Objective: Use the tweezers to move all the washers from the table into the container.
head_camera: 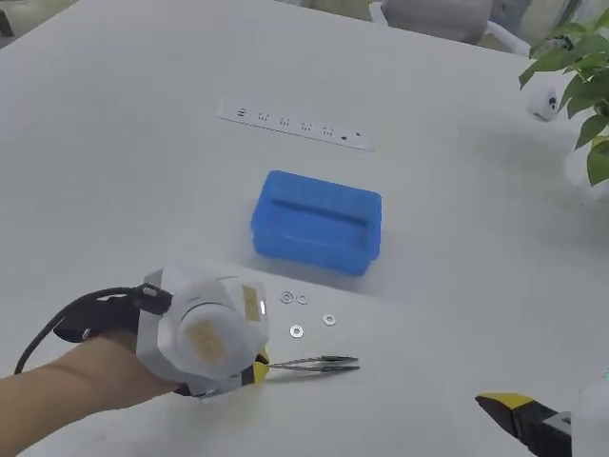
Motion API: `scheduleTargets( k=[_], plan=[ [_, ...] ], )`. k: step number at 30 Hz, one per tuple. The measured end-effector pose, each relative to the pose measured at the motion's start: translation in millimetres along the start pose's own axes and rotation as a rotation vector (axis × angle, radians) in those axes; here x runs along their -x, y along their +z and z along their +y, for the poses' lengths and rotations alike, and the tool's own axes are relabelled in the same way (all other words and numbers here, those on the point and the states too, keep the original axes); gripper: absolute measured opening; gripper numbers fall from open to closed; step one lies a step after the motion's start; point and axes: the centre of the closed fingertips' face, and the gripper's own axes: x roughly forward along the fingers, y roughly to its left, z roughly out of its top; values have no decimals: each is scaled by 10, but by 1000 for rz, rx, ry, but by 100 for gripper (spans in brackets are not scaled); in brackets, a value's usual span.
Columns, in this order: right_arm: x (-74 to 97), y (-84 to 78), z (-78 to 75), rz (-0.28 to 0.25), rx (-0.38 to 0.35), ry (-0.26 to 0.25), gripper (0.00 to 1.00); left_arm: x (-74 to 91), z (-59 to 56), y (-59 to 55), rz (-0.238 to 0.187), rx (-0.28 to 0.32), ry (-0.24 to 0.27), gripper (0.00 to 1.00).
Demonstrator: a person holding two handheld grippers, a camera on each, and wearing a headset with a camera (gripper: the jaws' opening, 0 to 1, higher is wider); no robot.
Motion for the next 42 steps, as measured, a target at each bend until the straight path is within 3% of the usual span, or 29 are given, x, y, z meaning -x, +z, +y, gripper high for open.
scheduleTargets(
  k=[9, 16, 18, 23, 30, 33, 42],
  plan=[
    [-126, 92, 169, -45, 24, 54, 60, 263, -175, 316, -67, 17, 34, 0],
    [-286, 46, 309, -28, 81, 95, 53, 360, -366, 471, -82, -21, 33, 0],
    [-342, 21, 320, -26, 87, 99, 53, 373, -426, 515, -87, -20, 22, 0],
    [-442, -15, 359, -4, 117, 131, 42, 396, -539, 598, -90, -56, 7, 0],
    [-534, 44, 494, 15, 252, 190, 33, 423, -653, 670, -84, -110, -25, 0],
    [-583, 34, 589, 11, 294, 242, 28, 436, -720, 717, -85, -125, -54, 0],
    [-617, -137, 657, 75, 377, 291, 20, 458, -902, 811, -78, -245, -137, 0]
  ],
)
